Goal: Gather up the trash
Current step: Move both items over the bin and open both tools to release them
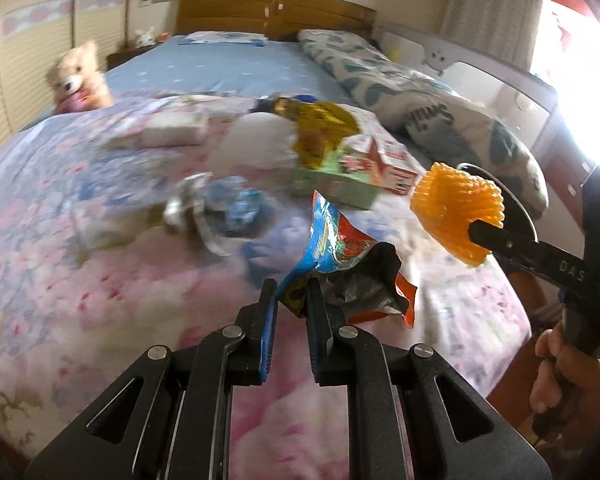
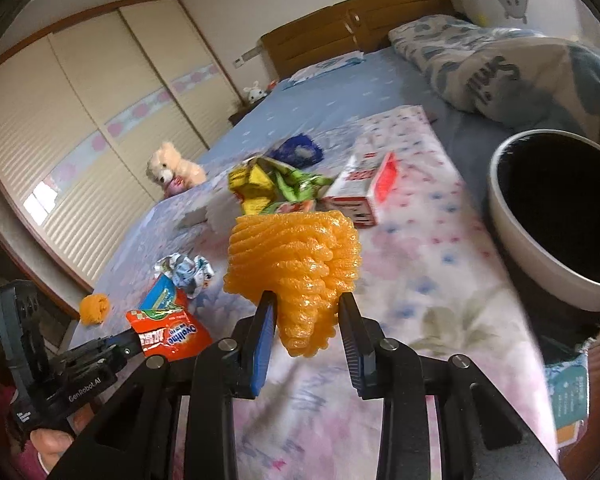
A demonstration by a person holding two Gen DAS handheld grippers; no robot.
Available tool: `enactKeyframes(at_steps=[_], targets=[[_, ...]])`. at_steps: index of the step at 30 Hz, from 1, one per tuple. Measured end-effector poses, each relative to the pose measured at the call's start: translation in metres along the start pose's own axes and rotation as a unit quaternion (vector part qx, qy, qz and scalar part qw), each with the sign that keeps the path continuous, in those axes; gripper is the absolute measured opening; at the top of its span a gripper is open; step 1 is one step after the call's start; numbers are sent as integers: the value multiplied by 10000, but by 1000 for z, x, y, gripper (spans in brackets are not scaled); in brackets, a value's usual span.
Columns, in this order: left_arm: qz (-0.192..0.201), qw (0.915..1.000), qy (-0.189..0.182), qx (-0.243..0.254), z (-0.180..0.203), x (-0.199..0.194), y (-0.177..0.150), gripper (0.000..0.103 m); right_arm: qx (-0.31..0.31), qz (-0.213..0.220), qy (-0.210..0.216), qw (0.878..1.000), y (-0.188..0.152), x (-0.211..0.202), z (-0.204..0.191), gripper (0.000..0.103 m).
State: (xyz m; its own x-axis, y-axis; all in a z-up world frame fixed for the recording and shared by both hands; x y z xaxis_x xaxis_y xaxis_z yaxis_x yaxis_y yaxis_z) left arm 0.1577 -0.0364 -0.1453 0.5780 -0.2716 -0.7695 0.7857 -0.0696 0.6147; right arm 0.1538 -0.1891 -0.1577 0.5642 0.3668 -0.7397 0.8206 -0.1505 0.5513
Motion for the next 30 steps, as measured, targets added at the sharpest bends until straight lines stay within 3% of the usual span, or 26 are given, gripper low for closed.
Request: enactKeyframes(at_steps=[30], targets=[[-60, 9909, -641, 1180, 167, 52, 56, 13, 906, 702, -1059, 9877, 20, -84, 142, 32]])
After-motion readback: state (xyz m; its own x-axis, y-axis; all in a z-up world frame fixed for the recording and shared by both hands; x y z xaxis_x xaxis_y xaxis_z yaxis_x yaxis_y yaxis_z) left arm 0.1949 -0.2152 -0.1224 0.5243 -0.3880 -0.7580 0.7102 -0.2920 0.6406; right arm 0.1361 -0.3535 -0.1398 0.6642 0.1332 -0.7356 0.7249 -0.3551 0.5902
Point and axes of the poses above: each gripper's, at about its wrist camera, not at the fingertips, and x roughly the way its jaws point, z to its right, y to its top, the point moved 9 cm from there along x, roughly the way its jaws point, and after that the axes turned 4 degrees about -z, right-handed, at the moved point
